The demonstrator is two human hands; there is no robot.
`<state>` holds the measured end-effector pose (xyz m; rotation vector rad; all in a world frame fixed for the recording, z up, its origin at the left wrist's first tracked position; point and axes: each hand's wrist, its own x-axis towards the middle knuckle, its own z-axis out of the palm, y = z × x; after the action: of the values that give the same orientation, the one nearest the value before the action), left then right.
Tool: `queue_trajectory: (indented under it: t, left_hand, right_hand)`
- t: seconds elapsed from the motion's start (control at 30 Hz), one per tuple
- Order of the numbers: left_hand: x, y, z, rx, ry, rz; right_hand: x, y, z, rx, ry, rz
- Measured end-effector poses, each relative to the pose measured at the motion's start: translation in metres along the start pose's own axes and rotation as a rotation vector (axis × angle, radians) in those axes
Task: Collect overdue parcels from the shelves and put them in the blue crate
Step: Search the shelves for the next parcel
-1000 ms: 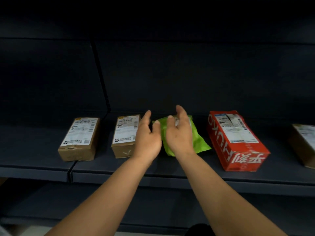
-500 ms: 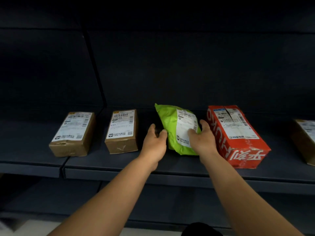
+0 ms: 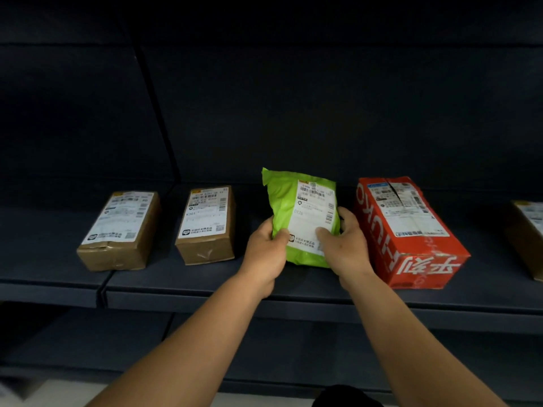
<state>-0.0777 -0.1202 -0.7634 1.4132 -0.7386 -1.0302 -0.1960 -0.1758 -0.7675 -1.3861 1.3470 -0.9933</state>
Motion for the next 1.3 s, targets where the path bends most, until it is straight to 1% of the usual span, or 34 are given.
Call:
queue_trajectory:
  t: [0.13, 0.47, 0.57, 0.83, 1.07, 1.3]
  left_hand:
    - [0.002, -0.004, -0.001, -0.015, 0.028, 0.017]
    - [0.0, -0.003, -0.008, -0.066, 0.042, 0.014]
    - [-0.003, 0.001, -0.008, -0.088, 0.046, 0.036]
    - [-0.013, 0.007, -0.008, -0.15, -0.01, 0.13]
    - [-0.018, 0.011, -0.006, -0.153, -0.021, 0.146]
    - [-0.02, 0.014, -0.004, -0.165, -0.006, 0.149]
  right_hand:
    - [-0.003, 0.001, 0.002, 0.053, 0.01, -0.024]
    - [-0.01, -0.001, 0.007, 0.135, 0.036, -0.073]
    - [-0.009, -0.003, 0.007, 0.155, 0.055, -0.085]
    - [-0.002, -0.004, 0.004, 0.22, 0.096, -0.112]
    - [-0.004, -0.011, 0.004, 0.269, 0.12, -0.112]
    - [-0.005, -0.015, 0.003, 0.254, 0.122, -0.119]
